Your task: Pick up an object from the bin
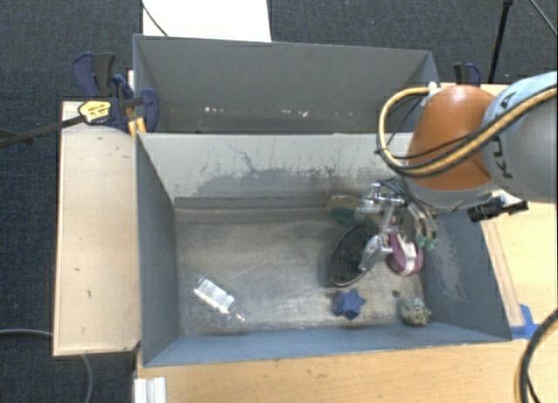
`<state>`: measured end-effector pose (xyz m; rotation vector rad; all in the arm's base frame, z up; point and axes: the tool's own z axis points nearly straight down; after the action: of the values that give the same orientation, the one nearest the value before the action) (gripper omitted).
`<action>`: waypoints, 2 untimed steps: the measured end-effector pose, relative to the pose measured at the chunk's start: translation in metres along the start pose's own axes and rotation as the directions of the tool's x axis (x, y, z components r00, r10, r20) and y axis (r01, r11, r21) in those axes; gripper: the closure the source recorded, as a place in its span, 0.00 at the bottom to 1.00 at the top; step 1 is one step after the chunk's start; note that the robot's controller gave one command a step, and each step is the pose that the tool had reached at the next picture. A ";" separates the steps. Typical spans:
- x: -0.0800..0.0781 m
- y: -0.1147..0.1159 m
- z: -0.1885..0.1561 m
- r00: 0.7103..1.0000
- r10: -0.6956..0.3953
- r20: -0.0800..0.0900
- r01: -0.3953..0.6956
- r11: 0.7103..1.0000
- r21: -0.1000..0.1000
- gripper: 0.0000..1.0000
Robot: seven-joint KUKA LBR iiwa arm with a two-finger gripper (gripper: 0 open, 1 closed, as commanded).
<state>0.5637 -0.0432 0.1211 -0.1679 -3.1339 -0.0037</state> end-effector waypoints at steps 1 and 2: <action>0.045 -0.008 0.028 1.000 -0.004 0.013 0.004 1.000 0.002 0.00; 0.048 -0.009 0.030 1.000 -0.005 0.006 0.005 1.000 0.002 1.00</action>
Offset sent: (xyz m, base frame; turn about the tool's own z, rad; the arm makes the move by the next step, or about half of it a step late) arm -0.0809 -0.0039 -0.0511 -0.0029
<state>0.5150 -0.0465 0.0911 -0.1598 -3.1404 -0.0001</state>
